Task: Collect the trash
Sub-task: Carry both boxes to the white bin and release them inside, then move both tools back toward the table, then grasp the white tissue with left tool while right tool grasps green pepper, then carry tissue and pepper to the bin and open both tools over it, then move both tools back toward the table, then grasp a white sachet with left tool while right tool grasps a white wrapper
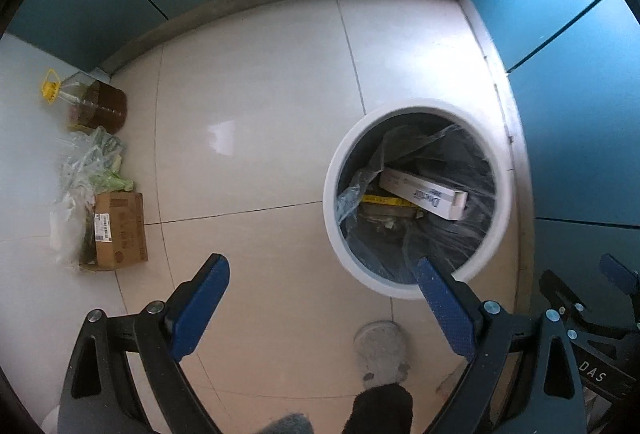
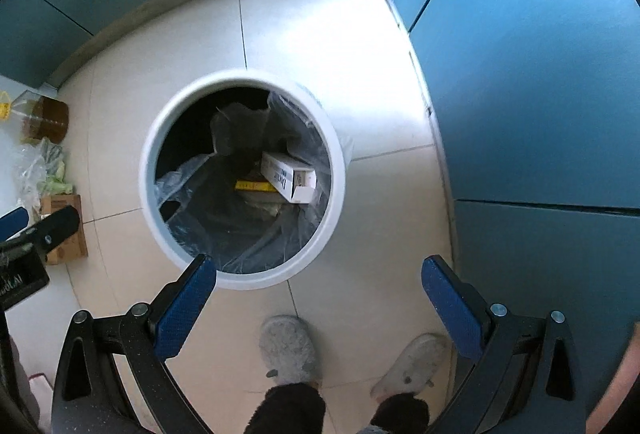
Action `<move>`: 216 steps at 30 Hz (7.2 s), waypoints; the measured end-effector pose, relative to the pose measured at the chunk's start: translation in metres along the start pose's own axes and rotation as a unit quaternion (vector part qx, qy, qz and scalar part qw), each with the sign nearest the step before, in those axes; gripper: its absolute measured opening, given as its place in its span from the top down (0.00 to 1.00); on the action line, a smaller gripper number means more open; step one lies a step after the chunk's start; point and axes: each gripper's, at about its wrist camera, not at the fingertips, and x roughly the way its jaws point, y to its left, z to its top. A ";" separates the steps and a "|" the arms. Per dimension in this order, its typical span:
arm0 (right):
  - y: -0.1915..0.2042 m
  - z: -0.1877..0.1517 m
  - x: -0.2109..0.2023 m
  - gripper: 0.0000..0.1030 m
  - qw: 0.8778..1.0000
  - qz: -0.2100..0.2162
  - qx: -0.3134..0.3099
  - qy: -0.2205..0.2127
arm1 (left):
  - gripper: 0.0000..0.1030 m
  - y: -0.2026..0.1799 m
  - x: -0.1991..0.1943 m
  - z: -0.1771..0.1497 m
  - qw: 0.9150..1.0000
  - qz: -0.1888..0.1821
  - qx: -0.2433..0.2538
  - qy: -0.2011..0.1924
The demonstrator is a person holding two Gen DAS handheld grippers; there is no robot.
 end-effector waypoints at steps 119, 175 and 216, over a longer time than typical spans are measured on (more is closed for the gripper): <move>-0.021 0.000 0.109 0.76 0.986 0.148 0.070 0.039 | 0.87 -0.027 0.125 0.014 0.970 -0.183 -0.088 0.131; -0.074 -0.072 -0.426 0.00 0.989 0.104 -0.021 -0.105 | 0.08 -0.038 -0.372 -0.094 0.996 0.015 -0.013 -0.086; -0.645 -0.445 -0.402 0.07 0.760 -0.007 0.640 -0.112 | 0.54 -0.706 -0.400 -0.240 0.875 -0.085 0.477 -0.024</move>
